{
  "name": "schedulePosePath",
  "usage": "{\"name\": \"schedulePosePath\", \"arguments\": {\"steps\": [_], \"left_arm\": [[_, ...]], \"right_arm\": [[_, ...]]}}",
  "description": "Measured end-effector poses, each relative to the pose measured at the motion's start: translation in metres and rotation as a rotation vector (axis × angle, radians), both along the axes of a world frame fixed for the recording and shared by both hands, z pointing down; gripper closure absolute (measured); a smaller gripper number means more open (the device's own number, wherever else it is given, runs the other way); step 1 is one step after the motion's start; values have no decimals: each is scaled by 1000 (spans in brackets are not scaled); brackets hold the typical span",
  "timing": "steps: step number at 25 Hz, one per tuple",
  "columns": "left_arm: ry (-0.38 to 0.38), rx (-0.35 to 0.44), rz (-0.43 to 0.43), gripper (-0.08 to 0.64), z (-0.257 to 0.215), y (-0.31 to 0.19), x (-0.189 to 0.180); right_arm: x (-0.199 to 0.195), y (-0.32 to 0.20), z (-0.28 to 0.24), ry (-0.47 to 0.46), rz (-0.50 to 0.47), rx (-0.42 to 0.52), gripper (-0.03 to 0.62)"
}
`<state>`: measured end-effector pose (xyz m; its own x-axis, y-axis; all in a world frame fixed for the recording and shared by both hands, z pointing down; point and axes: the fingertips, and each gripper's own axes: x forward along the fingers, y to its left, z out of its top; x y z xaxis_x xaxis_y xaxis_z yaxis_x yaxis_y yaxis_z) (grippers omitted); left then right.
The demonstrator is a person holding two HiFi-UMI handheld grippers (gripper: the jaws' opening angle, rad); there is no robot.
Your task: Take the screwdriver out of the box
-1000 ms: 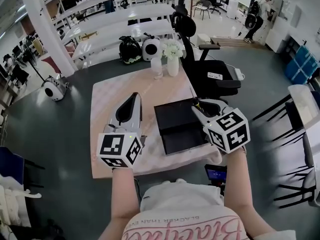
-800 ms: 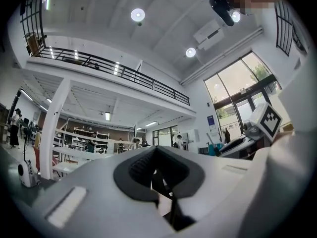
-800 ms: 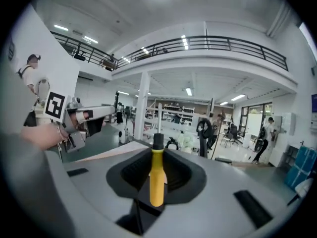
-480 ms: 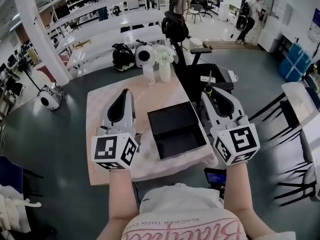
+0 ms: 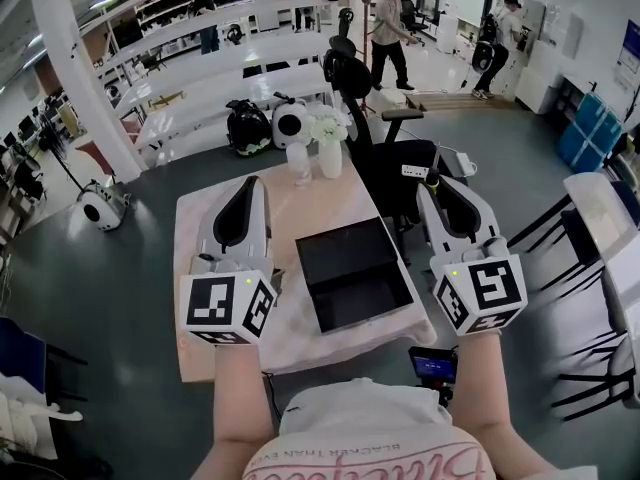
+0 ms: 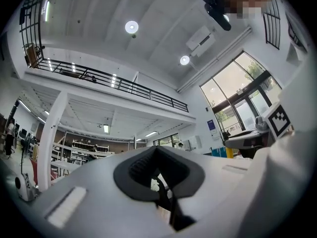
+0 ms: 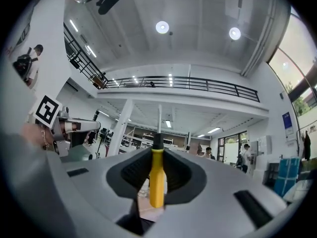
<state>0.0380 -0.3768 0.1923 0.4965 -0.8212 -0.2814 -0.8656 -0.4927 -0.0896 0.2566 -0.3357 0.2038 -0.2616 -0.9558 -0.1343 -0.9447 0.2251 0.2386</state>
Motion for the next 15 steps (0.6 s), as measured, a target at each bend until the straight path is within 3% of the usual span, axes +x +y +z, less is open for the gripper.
{"name": "schedulePosePath", "arguments": {"steps": [15], "left_arm": [[-46, 22, 25, 551, -6, -7, 11]], "right_arm": [[7, -11, 2, -1, 25, -54, 511]]}}
